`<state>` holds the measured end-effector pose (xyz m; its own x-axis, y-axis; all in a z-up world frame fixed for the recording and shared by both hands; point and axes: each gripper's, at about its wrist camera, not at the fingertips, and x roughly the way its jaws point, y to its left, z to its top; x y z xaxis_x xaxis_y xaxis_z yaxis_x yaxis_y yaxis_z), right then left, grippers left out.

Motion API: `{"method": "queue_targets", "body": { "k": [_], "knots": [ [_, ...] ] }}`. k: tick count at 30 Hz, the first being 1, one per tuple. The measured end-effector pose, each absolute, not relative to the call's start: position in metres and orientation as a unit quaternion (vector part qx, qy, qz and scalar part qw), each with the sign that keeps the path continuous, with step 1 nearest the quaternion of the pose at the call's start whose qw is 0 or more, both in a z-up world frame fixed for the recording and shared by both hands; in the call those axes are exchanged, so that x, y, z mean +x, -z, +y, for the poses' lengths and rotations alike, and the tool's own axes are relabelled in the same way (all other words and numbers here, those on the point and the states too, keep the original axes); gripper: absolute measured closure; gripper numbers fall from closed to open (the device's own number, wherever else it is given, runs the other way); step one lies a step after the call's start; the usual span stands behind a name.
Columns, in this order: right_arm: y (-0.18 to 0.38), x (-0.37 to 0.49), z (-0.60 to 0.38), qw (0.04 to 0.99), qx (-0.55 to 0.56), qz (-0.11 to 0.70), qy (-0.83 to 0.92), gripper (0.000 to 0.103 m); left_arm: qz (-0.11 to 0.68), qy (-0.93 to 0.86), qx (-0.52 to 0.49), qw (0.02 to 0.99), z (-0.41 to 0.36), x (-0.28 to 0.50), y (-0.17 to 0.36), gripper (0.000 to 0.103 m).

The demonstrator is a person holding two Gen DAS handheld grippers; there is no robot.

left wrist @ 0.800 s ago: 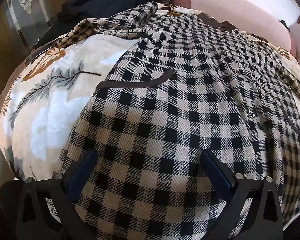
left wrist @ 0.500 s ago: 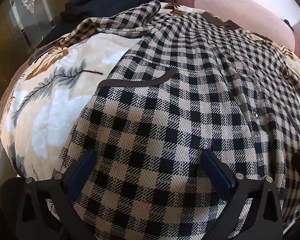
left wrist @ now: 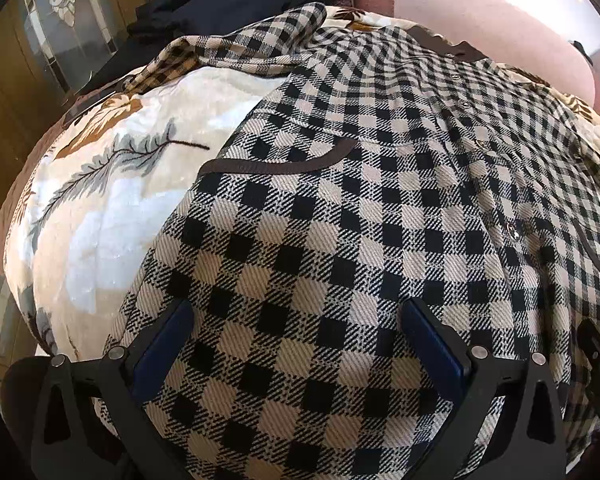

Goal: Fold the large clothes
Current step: 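Hover both grippers over the checked shirt body, positioning above it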

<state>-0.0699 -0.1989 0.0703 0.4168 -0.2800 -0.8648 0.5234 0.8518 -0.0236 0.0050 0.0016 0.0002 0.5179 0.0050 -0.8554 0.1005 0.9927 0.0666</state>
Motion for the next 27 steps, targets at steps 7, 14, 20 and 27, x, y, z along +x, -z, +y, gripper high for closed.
{"method": "queue_targets", "body": {
  "k": [7, 14, 20, 27],
  "knots": [
    [-0.070, -0.067, -0.198, 0.826, 0.125, 0.489, 0.249, 0.004, 0.494, 0.032, 0.056, 0.867, 0.004, -0.003, -0.003, 0.000],
    [-0.067, -0.068, -0.197, 0.825, 0.119, 0.496, 0.242, 0.003, 0.507, 0.033, 0.055, 0.859, 0.008, -0.010, -0.004, 0.000],
    [-0.064, -0.061, -0.203, 0.816, 0.116, 0.520, 0.223, 0.000, 0.534, 0.045, 0.063, 0.842, 0.010, -0.005, -0.004, 0.000],
    [-0.062, -0.060, -0.207, 0.817, 0.129, 0.519, 0.213, 0.000, 0.498, 0.056, 0.070, 0.862, 0.010, -0.004, 0.000, 0.000]
  ]
}}
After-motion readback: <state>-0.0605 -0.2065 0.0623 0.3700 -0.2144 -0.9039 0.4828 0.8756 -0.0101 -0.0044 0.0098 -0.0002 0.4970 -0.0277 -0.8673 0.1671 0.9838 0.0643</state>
